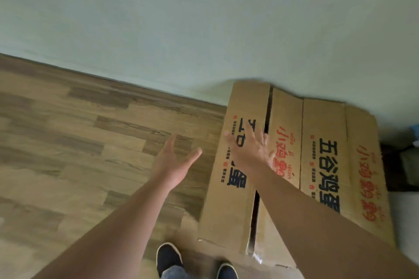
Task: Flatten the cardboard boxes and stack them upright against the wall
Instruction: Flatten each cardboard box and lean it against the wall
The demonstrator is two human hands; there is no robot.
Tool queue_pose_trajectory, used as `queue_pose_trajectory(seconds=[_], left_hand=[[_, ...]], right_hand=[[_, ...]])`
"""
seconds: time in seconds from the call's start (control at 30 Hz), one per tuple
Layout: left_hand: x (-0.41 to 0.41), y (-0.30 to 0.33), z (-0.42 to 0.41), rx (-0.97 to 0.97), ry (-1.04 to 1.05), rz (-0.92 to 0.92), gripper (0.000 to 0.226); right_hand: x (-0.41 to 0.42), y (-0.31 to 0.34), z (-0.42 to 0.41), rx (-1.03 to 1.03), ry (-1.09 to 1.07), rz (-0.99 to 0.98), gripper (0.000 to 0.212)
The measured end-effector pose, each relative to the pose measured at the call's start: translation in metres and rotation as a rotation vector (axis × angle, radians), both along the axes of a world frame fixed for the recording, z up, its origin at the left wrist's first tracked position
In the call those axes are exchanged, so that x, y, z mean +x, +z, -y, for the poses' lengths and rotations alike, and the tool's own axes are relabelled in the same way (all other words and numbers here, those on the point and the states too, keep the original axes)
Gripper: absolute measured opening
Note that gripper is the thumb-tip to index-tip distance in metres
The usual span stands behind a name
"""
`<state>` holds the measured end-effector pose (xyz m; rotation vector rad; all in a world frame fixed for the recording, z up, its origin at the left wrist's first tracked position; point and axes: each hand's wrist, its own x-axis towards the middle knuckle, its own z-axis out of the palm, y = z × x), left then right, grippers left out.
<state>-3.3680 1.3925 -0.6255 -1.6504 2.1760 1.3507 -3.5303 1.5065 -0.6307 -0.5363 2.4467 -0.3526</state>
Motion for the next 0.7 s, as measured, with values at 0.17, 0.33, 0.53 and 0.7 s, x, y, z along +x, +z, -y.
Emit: queue_pose_trajectory(seconds=[0.17, 0.33, 0.53, 0.7], left_hand=[[0.081, 0.088, 0.052, -0.087, 0.199, -0.095, 0.087], [0.216, 0.166, 0.131, -0.174, 0.417, -0.196, 0.079], [0.411, 0.24, 0.218, -0.305, 0.549, -0.116, 0.076], [0.571, 0.301, 0.255, -0.383, 0.675, -0.086, 0.079]], right_hand=[[0.074, 0.096, 0.077, -0.164, 0.14, 0.004, 0.089], [0.201, 0.187, 0.182, -0.321, 0.366, 0.051, 0.091], [0.392, 0.257, 0.305, -0.391, 0.557, 0.032, 0.079], [0.54, 0.297, 0.377, -0.41, 0.691, 0.141, 0.075]])
